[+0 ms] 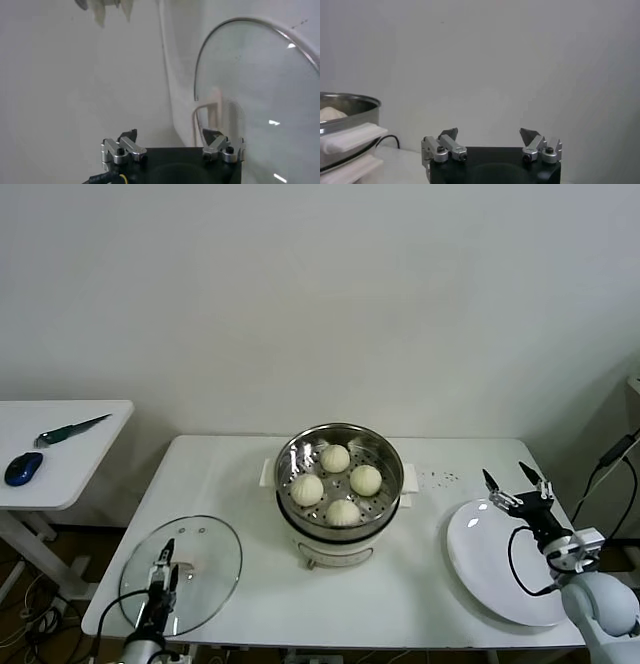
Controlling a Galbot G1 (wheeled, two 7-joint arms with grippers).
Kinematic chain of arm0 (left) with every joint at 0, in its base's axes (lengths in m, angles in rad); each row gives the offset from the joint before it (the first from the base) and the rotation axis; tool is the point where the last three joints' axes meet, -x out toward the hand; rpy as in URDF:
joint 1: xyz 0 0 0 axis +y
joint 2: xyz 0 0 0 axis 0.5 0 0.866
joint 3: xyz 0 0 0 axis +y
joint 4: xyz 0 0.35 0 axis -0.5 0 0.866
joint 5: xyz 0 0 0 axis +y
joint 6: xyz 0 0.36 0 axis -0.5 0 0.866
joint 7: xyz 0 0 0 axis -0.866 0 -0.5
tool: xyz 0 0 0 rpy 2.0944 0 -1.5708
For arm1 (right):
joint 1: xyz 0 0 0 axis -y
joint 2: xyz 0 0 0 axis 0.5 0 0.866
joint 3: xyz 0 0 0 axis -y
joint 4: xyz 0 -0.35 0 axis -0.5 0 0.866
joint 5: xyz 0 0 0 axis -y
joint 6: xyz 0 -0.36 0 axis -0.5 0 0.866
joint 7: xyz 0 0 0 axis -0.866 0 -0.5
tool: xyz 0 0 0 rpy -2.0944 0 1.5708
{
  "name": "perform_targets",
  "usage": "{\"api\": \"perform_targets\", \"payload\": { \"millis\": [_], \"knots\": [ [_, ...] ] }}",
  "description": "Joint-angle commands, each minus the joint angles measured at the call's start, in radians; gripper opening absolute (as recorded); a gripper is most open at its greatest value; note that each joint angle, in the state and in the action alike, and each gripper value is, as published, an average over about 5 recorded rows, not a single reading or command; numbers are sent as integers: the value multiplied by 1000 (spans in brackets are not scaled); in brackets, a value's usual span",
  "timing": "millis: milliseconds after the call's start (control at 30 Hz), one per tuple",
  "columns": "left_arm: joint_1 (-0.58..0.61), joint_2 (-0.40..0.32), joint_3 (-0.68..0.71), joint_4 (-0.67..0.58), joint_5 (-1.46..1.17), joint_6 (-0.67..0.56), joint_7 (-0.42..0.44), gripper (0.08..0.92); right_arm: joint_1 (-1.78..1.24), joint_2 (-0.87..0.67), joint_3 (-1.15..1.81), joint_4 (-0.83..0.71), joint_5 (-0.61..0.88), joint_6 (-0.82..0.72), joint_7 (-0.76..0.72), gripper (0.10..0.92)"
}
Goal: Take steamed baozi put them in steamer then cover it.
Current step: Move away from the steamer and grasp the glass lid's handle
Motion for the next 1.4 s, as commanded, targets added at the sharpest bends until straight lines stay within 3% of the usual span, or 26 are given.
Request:
{"api": "perform_targets", "payload": {
  "millis": [33, 733, 1133, 1400],
  "knots": [
    [-57, 14, -6, 76, -8, 2, -30, 823, -12, 9, 12, 3, -22, -1, -5, 823],
    [-158, 22, 11, 166, -55, -29, -49, 807, -28, 38, 23, -8, -94, 15, -25, 823],
    [-146, 23, 9, 144, -69, -38, -42, 490, -20, 57, 22, -19, -123, 20, -31, 823],
    [-71, 45, 12, -25, -135, -6, -6, 257, -8, 54, 21, -28, -125, 22, -32, 823]
  ]
}}
